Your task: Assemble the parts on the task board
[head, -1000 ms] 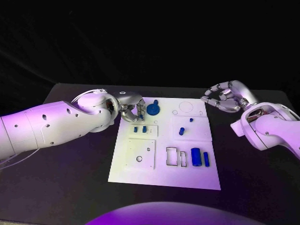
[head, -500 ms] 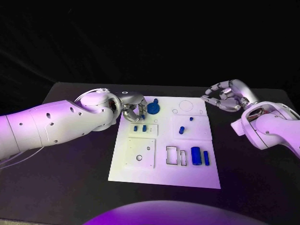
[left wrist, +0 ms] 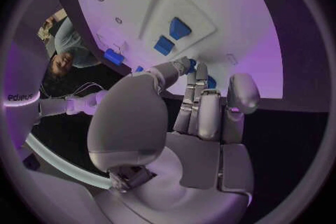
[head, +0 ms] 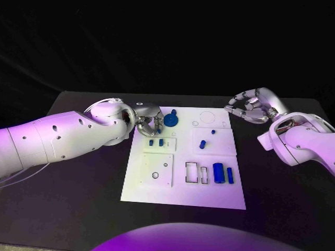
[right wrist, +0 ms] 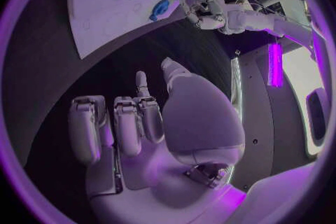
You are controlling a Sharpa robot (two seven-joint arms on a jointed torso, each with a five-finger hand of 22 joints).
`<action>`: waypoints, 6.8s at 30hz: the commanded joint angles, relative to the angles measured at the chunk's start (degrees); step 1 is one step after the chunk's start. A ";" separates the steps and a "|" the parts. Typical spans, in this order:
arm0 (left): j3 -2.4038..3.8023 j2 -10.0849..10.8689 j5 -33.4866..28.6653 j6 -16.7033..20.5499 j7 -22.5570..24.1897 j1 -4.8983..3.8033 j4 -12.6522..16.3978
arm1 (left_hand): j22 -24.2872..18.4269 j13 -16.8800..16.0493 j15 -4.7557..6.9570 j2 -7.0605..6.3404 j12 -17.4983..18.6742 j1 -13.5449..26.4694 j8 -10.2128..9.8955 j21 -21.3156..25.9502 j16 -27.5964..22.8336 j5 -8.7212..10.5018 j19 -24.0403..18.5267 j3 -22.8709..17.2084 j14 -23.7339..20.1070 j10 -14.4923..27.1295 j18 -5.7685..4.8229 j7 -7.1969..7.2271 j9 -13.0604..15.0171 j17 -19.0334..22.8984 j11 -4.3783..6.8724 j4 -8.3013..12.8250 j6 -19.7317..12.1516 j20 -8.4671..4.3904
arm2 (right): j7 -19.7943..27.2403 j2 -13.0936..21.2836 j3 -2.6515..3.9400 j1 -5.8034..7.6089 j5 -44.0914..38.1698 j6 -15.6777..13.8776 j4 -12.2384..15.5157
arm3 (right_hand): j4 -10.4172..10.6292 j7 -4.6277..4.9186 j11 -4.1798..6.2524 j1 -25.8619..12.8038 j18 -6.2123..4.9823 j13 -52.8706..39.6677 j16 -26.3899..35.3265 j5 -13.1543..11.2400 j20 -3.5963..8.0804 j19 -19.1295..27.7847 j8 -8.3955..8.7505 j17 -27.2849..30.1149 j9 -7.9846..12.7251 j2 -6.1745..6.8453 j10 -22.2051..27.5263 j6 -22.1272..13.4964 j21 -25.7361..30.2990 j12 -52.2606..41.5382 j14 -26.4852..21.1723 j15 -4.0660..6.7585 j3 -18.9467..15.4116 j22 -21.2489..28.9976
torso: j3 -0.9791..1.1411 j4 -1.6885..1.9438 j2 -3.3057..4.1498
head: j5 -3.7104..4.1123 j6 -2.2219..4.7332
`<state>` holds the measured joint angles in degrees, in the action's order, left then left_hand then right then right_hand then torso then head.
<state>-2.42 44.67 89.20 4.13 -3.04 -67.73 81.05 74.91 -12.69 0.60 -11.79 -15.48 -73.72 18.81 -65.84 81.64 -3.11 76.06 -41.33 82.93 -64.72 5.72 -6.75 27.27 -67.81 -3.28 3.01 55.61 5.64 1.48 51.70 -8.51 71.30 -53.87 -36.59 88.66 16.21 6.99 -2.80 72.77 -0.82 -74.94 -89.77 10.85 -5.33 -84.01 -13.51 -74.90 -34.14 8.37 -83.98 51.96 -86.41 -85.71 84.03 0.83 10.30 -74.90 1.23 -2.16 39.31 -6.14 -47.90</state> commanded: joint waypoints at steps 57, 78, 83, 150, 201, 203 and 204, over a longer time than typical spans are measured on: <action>-0.02 -1.07 0.49 -2.40 -0.40 0.40 -1.24 | 8.15 -0.42 -0.80 -1.22 3.72 0.50 -5.37 0.90 -0.79 0.24 -0.93 -0.03 -1.23 -1.30 -0.53 0.45 -1.55 1.69 -0.72 0.27 -5.25 0.68 | 0.21 0.02 0.01 -0.04 -0.38 0.96 -0.11 | 0.11 -0.01 0.28 -0.44 -0.11 -11.37 -0.23 0.13 0.28 -3.93 -0.23 -15.10 -0.36 -0.02 -2.69 -0.33 0.25 0.17 5.97 0.38 0.10 -13.86 | -0.02 0.05 0.01 | 0.10 -0.15; -0.02 -0.58 0.02 -1.58 0.02 0.41 -1.00 | 7.79 -1.01 -1.82 -1.84 5.60 0.69 -6.01 2.18 -0.97 0.25 -2.17 0.40 -2.56 2.94 -0.31 2.12 -2.24 3.30 -2.08 0.43 -5.78 1.55 | 0.20 0.01 0.01 -0.04 -0.38 0.91 -0.17 | 0.17 -0.02 0.28 -0.62 -0.10 -11.36 -0.23 0.08 0.29 -3.97 -0.20 -15.10 -0.52 0.02 -2.68 -0.37 0.19 0.19 5.97 0.39 0.04 -13.88 | -0.09 0.07 0.01 | 0.04 -0.01; -0.02 -0.45 -0.06 -1.31 0.02 0.41 -0.96 | 7.51 -1.57 -1.71 -1.80 5.00 0.64 -5.93 3.19 -1.67 0.24 -3.09 0.84 -3.91 5.44 -0.04 2.29 -2.28 5.59 -2.36 0.59 -5.40 1.59 | 0.19 0.00 0.01 -0.04 -0.38 0.91 -0.20 | 0.17 -0.02 0.28 -0.62 -0.10 -11.36 -0.23 0.08 0.29 -3.97 -0.20 -15.10 -0.52 0.02 -2.68 -0.37 0.19 0.19 5.97 0.39 0.04 -13.88 | -0.08 0.04 0.01 | -0.01 0.04; 2.09 12.60 -81.15 6.96 22.85 0.28 7.92 | -5.21 -2.27 -3.96 -0.72 -15.68 -5.53 2.41 40.72 -20.62 -3.51 -22.45 10.41 -27.76 14.58 4.68 -3.44 -4.81 42.59 -3.83 -11.00 -8.61 3.92 | -15.65 -8.82 -0.26 -0.52 -41.99 24.90 -3.43 | -9.01 2.34 -3.15 4.99 -1.53 56.82 7.35 -5.13 -1.89 -1.34 5.08 -3.16 5.67 6.90 23.42 4.25 7.56 77.23 3.04 -2.16 23.02 -11.99 | -0.11 0.07 0.09 | 3.46 1.78; 2.09 12.29 -80.83 7.43 20.15 0.27 7.72 | -5.84 -1.12 -4.72 -0.28 -14.72 -4.91 1.85 40.97 -21.20 -3.82 -22.04 10.41 -27.80 17.67 4.56 -4.67 -5.12 42.66 -4.92 -8.43 -11.77 4.42 | -18.64 -10.11 -0.30 -3.01 -45.53 11.64 -2.82 | -19.20 -0.23 -0.04 4.37 0.53 56.62 7.11 -3.41 0.55 -5.46 0.61 -2.61 2.71 2.83 12.28 11.11 -2.35 77.86 3.26 0.52 31.40 -14.73 | -0.11 0.06 -0.03 | 2.63 1.11; 2.09 12.25 -80.83 7.50 20.10 0.27 7.67 | -5.87 -1.09 -4.76 -0.16 -14.78 -4.83 1.89 40.97 -21.20 -3.80 -22.02 10.42 -27.79 17.75 4.56 -4.76 -5.11 42.65 -4.97 -8.29 -12.13 4.46 | -18.53 -9.86 -0.28 -3.02 -45.52 10.74 -2.47 | -19.26 -0.24 -0.03 4.33 0.54 56.59 7.13 -3.43 0.56 -5.47 0.59 -2.57 2.68 2.83 12.23 11.14 -2.38 77.86 3.25 0.53 31.42 -14.74 | -0.12 0.06 -0.07 | 2.55 1.14; 2.09 12.23 -80.83 7.51 20.08 0.27 7.66 | -5.89 -1.06 -4.78 -0.10 -14.78 -4.78 1.95 40.97 -21.21 -3.80 -22.02 10.43 -27.79 17.89 4.56 -4.81 -5.10 42.65 -5.01 -8.19 -12.31 4.48 | -18.49 -9.71 -0.27 -3.02 -45.51 10.48 -2.28 | -19.26 -0.24 -0.03 4.33 0.54 56.59 7.13 -3.43 0.56 -5.47 0.59 -2.57 2.68 2.83 12.23 11.14 -2.38 77.86 3.25 0.53 31.42 -14.74 | -0.12 0.06 -0.07 | 2.55 1.13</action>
<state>-0.37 57.05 8.45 11.87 17.05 -67.41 88.66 69.10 -13.85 -3.69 -12.33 -30.29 -78.60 20.82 -25.23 60.72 -6.67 53.76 -30.83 55.09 -47.40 9.28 -11.35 22.20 -25.15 -8.30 -5.60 43.62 10.15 -16.83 41.84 -8.87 68.23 -98.23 -22.53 86.06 -2.70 6.76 -4.82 76.78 -1.22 -17.34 -82.77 7.26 -5.11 -84.01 -12.63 -74.92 -31.37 11.86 -69.43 62.65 -88.42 -7.71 84.03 0.85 41.82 -74.92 1.14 -2.10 39.27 -3.53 -46.80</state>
